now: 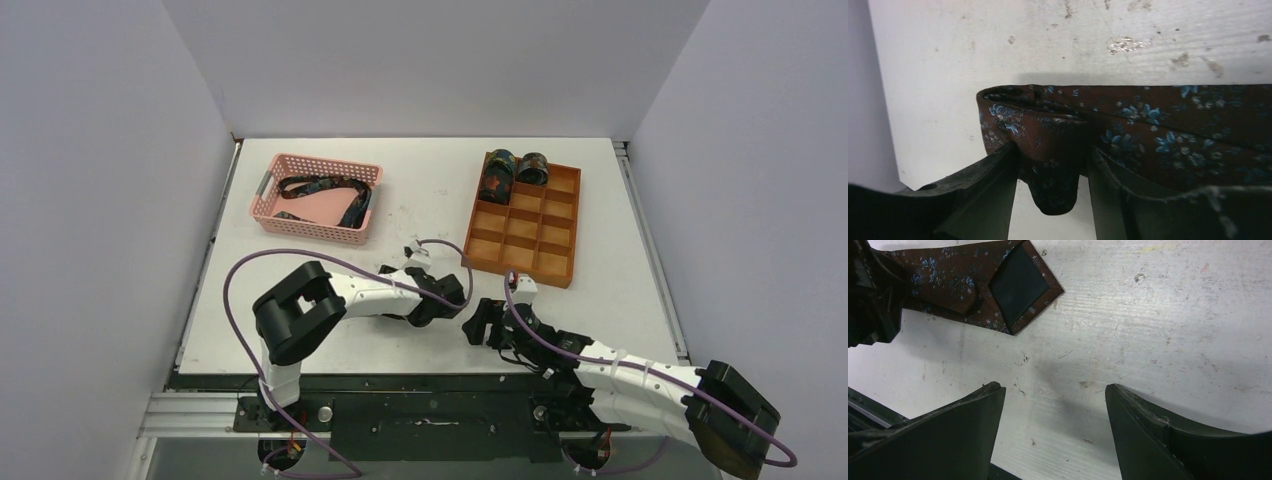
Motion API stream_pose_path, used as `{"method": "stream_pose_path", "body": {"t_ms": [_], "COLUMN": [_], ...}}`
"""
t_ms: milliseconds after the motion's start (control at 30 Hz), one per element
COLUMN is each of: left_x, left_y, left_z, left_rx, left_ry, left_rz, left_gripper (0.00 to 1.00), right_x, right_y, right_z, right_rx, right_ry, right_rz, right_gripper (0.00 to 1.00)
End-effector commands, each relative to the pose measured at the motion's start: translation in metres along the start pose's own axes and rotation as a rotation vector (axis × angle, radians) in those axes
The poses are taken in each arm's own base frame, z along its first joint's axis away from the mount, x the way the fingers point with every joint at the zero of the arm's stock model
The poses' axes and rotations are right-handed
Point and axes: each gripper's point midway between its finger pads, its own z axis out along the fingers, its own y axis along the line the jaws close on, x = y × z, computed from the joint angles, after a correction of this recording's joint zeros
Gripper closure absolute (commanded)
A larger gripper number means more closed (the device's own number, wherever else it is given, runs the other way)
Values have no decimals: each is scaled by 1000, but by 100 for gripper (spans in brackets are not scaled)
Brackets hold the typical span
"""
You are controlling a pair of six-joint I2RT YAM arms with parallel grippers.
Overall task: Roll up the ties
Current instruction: Roll the tie at the center of the board.
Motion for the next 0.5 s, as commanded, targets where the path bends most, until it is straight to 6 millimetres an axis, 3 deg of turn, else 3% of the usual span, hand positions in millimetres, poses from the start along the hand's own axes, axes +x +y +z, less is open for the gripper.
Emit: {"method": "stream_pose_path", "body": {"t_ms": [0,200,467], "left_x": [-9,-15,-38], "left_y": [-36,-31,-13], "left_z": [-12,-23,-58], "left_rx": [149,193,371], "left_ry": [21,18,-14], "left_rz": [-79,-128,-256], "left_gripper": [47,33,10], "right_x": [-6,-14,-27], "right_y": [-1,2,16], "right_z": [-2,-5,-5], "right_rx": [11,13,1], "right_ry": [-32,-49,-39], "right_rz": [8,-2,-55], "right_gripper": [25,24,21]}}
